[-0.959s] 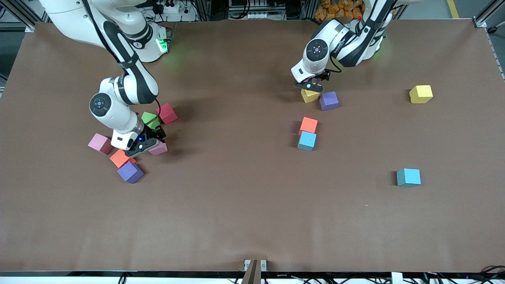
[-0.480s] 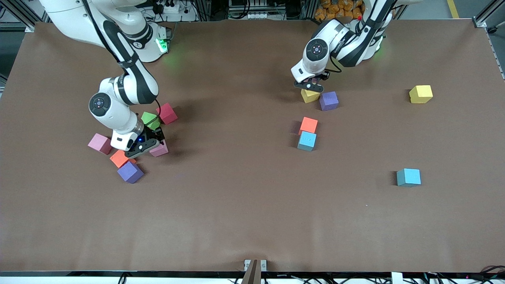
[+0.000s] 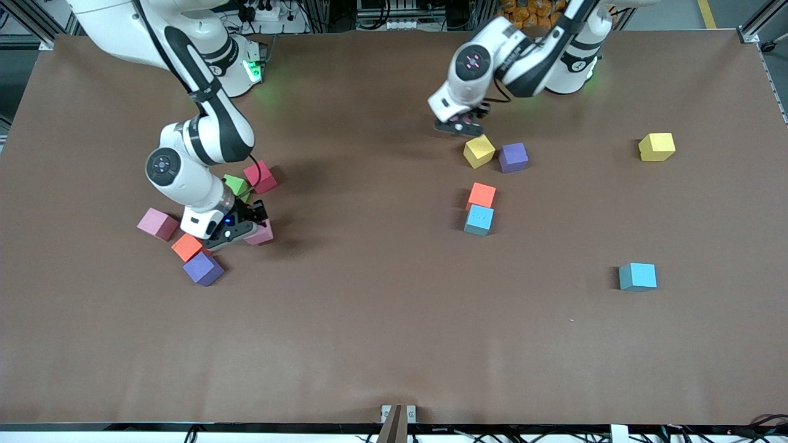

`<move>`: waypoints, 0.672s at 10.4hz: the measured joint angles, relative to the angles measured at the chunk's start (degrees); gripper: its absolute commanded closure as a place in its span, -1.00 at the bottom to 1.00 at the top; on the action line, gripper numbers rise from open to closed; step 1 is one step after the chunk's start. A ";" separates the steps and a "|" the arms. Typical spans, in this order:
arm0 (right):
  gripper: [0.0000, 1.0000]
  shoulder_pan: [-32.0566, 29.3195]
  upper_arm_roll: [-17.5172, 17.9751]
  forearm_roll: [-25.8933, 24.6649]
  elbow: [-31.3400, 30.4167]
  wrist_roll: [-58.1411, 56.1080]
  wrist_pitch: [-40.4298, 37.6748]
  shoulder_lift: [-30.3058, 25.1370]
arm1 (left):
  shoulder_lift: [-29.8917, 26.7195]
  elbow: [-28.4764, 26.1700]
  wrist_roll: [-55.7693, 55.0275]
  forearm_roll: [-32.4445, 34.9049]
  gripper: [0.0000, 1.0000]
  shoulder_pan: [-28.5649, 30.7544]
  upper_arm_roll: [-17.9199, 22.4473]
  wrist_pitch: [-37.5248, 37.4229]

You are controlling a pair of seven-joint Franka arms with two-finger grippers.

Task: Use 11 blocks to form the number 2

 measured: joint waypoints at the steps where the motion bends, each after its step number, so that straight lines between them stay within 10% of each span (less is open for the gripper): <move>1: 0.36 0.07 1.60 0.00 1.79 4.34 -2.52 -0.01 | 0.26 2.44 -1.74 -1.07 1.00 -1.36 -0.10 -0.21; 7: 0.35 0.38 4.49 0.00 2.69 10.83 -3.54 0.15 | 15.31 19.50 -12.31 -1.16 1.00 -19.24 13.04 -1.12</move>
